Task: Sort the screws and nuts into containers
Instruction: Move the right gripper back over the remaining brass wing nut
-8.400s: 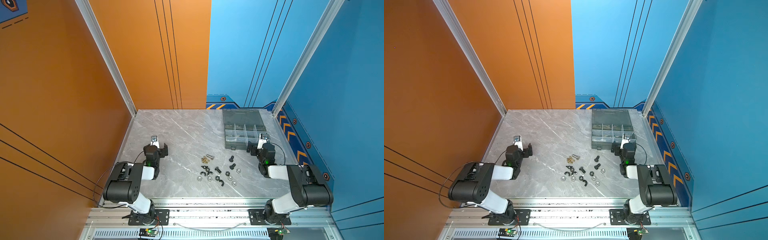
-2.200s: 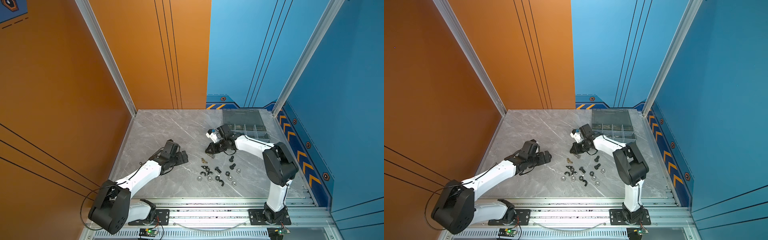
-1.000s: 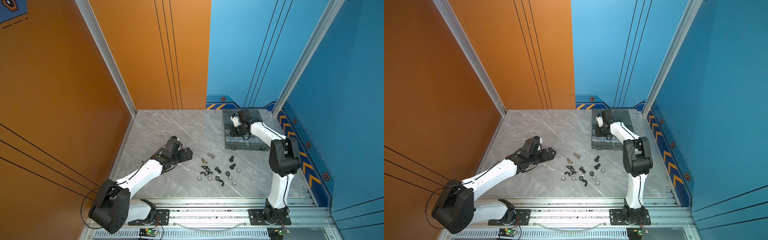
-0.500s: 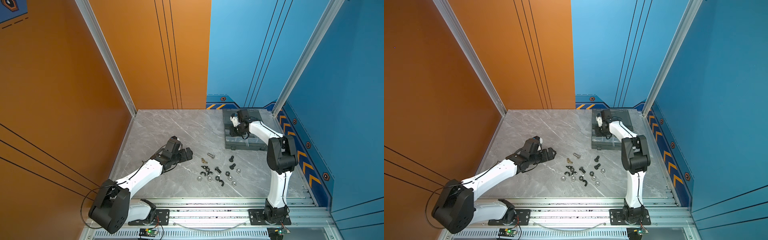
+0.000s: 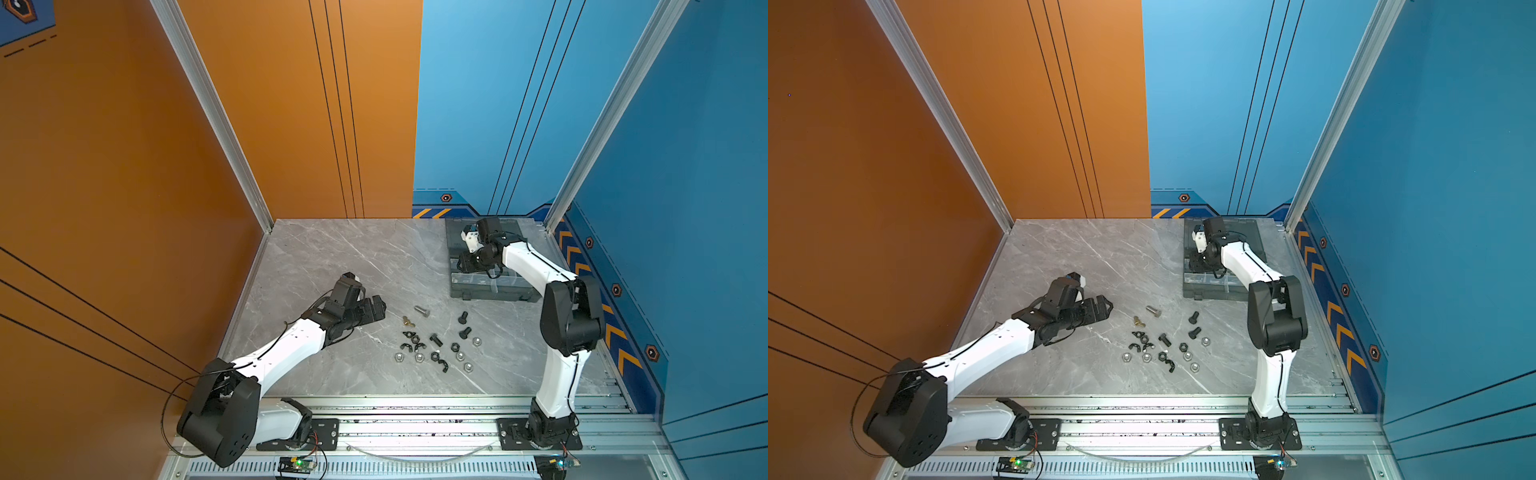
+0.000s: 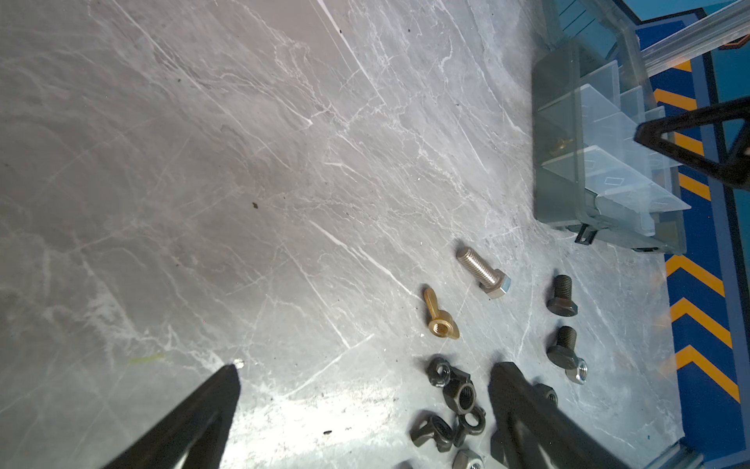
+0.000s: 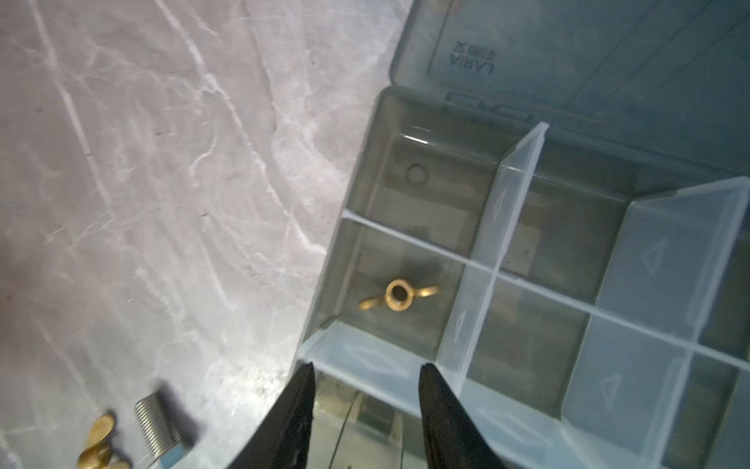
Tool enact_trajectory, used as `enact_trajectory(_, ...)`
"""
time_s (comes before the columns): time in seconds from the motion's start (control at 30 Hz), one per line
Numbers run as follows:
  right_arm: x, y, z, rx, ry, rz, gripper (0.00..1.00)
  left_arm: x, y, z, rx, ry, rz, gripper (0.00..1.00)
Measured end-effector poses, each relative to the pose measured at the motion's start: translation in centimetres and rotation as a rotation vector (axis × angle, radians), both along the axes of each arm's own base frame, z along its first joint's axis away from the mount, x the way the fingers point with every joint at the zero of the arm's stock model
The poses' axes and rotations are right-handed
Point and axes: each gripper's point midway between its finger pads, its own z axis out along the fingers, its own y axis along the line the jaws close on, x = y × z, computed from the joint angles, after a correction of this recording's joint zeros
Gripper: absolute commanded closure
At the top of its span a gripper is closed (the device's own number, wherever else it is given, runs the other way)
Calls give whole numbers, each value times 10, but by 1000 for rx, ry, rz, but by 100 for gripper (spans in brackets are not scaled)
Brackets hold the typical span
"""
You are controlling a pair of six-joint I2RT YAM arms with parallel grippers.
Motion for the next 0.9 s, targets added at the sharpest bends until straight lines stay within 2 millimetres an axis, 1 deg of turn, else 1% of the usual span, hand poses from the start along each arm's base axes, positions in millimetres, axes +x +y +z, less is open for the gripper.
enact_trajectory(0.1, -25, 20, 26, 49, -28, 59, 50, 0, -1, 0, -4, 2, -1, 2)
enact_trajectory(0.13, -36, 29, 32, 66, -34, 87, 50, 0, -1, 0, -4, 2, -1, 2)
enact_trajectory(0.2, -60, 49, 39, 97, -27, 142, 49, 0, -1, 1, -5, 1, -1, 2)
enact_trajectory(0.27, -83, 68, 36, 114, -5, 197, 48, -1, 0, 0, -3, 8, 0, 2)
enact_trajectory(0.3, -97, 79, 32, 118, 14, 231, 48, -2, 2, 0, -1, 12, 2, 2)
enact_trajectory(0.4, -130, 103, 17, 112, 68, 305, 47, -3, 5, 2, -2, 13, 8, 2)
enact_trajectory(0.5, -154, 120, 4, 101, 108, 363, 46, -3, 8, 8, -9, 0, 17, 2)
enact_trajectory(0.6, -167, 130, 0, 87, 119, 399, 45, -4, 11, 12, -17, -7, 26, 2)
enact_trajectory(0.73, -174, 138, -8, 68, 134, 426, 45, -6, 16, 11, -17, -6, 38, 2)
enact_trajectory(0.8, -176, 141, -19, 39, 147, 432, 45, -7, 17, 10, -17, -2, 42, 2)
enact_trajectory(0.9, -180, 145, -35, -1, 172, 444, 50, -8, 18, 7, -17, 5, 43, 2)
